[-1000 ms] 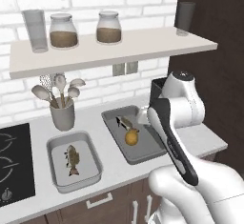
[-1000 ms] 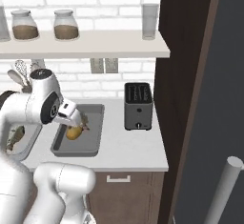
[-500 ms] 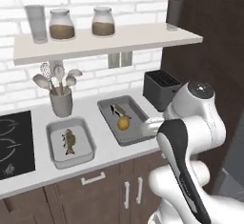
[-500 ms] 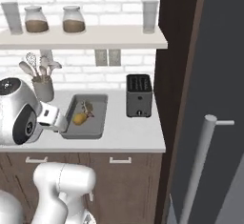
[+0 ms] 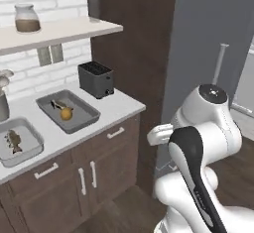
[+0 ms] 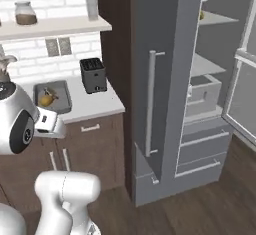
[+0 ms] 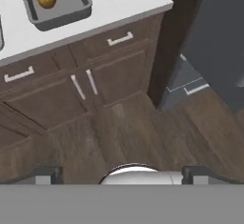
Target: Place one potato and one fish in each tupperware on the nearby counter, to pack two identical lunches.
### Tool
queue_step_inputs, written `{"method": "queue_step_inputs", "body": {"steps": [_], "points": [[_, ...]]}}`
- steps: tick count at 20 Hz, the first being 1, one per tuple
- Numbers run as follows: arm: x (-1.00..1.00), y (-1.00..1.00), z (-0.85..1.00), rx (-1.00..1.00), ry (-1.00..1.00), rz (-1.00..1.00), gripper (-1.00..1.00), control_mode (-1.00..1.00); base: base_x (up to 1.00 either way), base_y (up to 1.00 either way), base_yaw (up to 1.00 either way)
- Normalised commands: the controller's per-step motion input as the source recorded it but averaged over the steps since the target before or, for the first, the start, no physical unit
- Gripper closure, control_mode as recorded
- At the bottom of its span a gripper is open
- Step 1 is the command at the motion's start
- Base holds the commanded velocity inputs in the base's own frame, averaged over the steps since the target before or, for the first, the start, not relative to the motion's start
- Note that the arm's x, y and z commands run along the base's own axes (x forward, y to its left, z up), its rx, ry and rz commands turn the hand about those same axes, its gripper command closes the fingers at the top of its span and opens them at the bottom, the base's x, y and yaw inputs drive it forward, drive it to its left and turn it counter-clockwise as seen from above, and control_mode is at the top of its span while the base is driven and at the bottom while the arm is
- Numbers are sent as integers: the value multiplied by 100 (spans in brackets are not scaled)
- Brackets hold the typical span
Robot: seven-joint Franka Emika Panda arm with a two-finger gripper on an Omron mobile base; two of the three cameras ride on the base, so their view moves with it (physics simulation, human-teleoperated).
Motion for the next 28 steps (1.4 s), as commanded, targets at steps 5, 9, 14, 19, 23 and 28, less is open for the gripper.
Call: {"method": "queue_step_inputs", "body": {"steps": [5, 9, 14, 19, 23, 28], "points": [[0, 0, 0, 0, 0, 0, -100, 100, -6, 1, -100], [0, 0, 0, 0, 0, 0, -100, 100, 13, -55, -92], [0, 0, 0, 0, 0, 0, -100, 100, 47, -90, -73], [0, 0, 0, 0, 0, 0, -100, 100, 99, -67, -24], [0, 0, 0, 0, 0, 0, -100, 100, 100, -28, 0], [0, 0, 0, 0, 0, 0, -100, 100, 100, -14, 0]]}}
